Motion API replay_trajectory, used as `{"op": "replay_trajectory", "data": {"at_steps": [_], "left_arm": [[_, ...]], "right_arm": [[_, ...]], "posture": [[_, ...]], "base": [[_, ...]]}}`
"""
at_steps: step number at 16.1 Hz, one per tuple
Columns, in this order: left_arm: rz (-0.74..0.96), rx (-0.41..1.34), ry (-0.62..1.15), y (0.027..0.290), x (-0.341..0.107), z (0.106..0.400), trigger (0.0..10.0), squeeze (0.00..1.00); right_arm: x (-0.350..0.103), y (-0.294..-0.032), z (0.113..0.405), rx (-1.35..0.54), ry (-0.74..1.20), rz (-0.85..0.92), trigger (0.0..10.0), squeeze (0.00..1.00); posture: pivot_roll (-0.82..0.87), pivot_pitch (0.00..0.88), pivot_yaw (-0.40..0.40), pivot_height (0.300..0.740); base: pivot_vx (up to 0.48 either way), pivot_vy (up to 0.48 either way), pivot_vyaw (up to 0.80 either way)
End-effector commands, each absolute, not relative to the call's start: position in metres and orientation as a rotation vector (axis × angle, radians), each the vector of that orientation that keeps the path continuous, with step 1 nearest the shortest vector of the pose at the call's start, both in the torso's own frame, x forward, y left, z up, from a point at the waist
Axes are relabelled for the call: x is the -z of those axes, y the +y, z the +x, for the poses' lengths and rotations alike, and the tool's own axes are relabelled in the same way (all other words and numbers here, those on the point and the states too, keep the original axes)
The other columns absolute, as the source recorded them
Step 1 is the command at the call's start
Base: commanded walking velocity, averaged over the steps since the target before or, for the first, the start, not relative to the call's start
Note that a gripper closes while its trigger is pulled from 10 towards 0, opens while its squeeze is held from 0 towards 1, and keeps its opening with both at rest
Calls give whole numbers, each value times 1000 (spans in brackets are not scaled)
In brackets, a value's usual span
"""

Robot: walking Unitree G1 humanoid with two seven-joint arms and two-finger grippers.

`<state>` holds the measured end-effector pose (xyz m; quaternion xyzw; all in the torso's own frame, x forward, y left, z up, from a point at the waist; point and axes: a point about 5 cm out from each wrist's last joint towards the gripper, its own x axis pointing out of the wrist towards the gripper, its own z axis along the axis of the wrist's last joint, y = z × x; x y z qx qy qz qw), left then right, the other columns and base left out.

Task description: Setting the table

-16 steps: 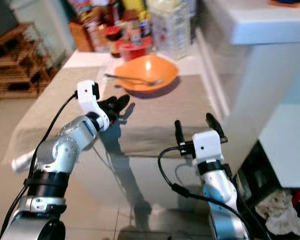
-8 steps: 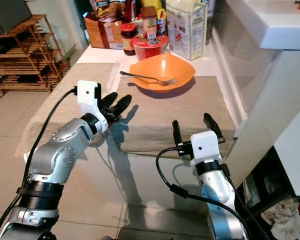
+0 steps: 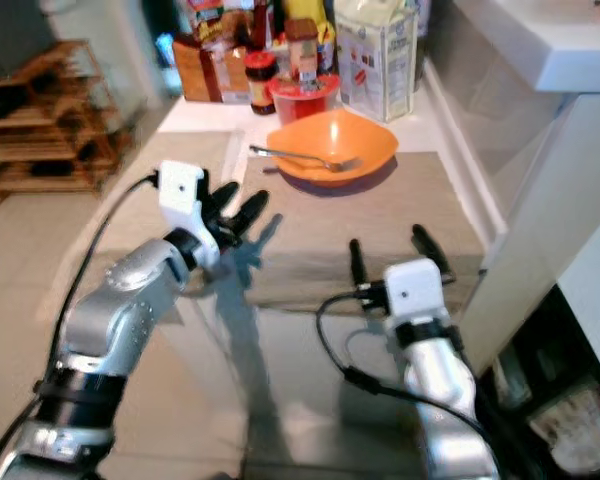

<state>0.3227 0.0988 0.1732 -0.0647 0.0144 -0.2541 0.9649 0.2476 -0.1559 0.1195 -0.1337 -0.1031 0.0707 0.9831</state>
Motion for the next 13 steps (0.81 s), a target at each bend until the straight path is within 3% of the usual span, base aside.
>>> {"op": "replay_trajectory", "data": {"at_steps": [1,3,7,10,11,13], "left_arm": [[-117,523,16,98,-175,323,10000,0],[-106,528,18,96,-175,323,10000,0],[-86,530,11,95,-174,323,10000,0],[5,458,-49,106,-173,321,10000,0],[-22,398,-63,121,-171,319,10000,1000],[11,372,-6,139,-153,308,10000,1000]], "right_arm": [[-121,-158,250,-141,-215,-278,10000,0],[-122,-157,250,-144,-220,-276,10000,0],[-121,-157,251,-142,-217,-280,10000,0],[-125,-158,252,-134,-229,-274,10000,0],[-126,-161,251,-122,-230,-269,10000,0],[-125,-163,252,-118,-224,-264,10000,0]], "posture": [[-197,0,98,722],[-198,0,98,722],[-198,0,98,722],[-202,0,100,722],[-200,0,101,722],[-193,0,98,722]], "base": [[0,0,0],[0,0,0],[0,0,-706],[0,0,0],[0,0,0],[0,0,0]]}}
